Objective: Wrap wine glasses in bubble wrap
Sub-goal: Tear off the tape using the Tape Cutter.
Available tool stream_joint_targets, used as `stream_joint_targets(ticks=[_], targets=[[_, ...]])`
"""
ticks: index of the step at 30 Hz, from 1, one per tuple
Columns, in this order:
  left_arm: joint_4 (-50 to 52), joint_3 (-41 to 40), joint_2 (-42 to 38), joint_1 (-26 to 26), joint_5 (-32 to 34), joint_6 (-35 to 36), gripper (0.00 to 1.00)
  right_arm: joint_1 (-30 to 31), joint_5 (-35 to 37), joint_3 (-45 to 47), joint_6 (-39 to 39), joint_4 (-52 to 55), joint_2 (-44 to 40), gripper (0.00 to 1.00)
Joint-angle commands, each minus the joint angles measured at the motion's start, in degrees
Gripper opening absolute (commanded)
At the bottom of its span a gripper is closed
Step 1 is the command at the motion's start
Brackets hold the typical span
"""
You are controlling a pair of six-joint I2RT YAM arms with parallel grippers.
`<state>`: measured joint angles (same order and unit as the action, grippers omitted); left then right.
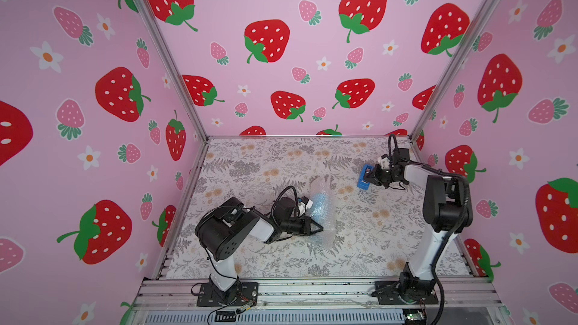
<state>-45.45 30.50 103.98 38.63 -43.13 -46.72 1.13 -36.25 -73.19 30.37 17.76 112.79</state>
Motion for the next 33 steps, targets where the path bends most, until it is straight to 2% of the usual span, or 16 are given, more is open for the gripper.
stream_joint_targets(ticks=[1,5,21,33], targets=[[4.9,-1.9,2.4,-0.1,4.4,2.1,0.09,0.3,-0.8,-1.5,-0.3,0.0,0.9,0.07],[4.8,-1.8,2.8,-0.1,4.4,2.3,0.09,0.4,-1.0,-1.3,-0.1,0.0,-0.5,0.00],[3.5,-2.2,3.9,-0.1,4.4,2.1,0.09,0.8,-4.6,1.6,2.3,0.5,-9.5,0.00],[2.8,-2.2,4.7,-0.1,4.1,1.9,0.09,3.1,-5.6,10.3,2.7,0.2,-15.4,0.00]])
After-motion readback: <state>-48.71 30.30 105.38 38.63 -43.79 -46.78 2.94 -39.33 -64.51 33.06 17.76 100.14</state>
